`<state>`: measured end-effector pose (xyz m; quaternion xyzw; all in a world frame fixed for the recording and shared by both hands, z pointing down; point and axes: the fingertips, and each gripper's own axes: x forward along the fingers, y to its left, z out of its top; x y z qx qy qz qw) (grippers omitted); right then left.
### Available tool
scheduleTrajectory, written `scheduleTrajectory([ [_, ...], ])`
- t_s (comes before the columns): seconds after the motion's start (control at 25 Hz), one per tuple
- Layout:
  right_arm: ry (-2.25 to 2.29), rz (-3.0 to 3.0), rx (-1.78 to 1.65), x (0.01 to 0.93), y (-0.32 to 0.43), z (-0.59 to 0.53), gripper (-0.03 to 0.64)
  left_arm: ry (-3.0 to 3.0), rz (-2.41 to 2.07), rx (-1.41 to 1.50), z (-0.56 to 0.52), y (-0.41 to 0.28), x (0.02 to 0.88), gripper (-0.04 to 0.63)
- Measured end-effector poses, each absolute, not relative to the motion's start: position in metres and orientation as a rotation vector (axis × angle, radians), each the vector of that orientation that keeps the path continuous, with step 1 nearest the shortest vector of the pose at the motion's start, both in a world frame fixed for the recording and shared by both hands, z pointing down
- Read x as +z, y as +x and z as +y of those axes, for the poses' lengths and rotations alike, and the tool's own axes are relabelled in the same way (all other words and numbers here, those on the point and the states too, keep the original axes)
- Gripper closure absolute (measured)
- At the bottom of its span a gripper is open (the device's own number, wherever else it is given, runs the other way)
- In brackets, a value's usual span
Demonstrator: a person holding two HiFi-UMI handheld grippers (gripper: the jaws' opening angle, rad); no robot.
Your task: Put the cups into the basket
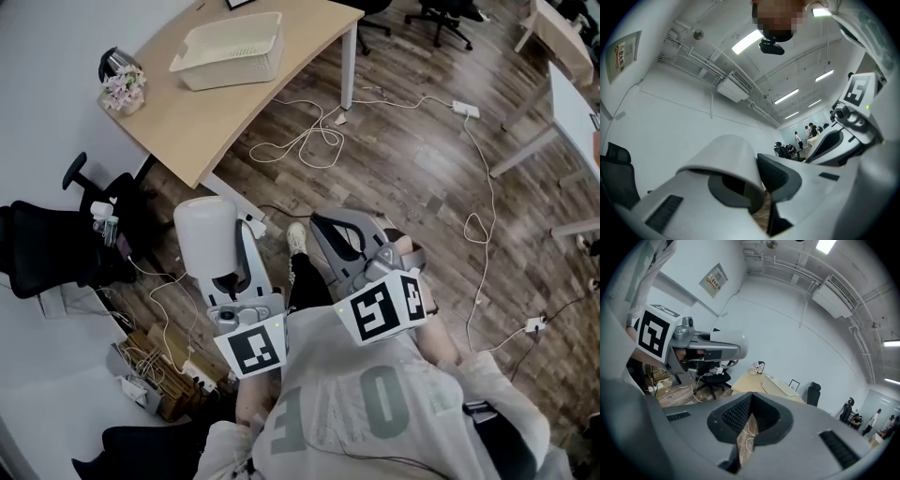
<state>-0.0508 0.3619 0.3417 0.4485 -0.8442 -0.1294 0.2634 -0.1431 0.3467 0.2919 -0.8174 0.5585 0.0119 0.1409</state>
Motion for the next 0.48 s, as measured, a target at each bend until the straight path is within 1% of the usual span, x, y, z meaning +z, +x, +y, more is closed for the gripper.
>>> scheduleTrajectory([
  [0.2, 1.243, -2.232, -0.346, 0.346, -0.055, 0.284, 0.618, -2.347, 1.555, 0.071, 0.268, -0.145, 0.285, 0.535],
  [0.48, 1.211, -2.199, -0.327, 0.335, -0.09, 0.157, 0.618, -2.363, 1.528, 0.04, 0.136, -0.174, 0.279, 0.535],
])
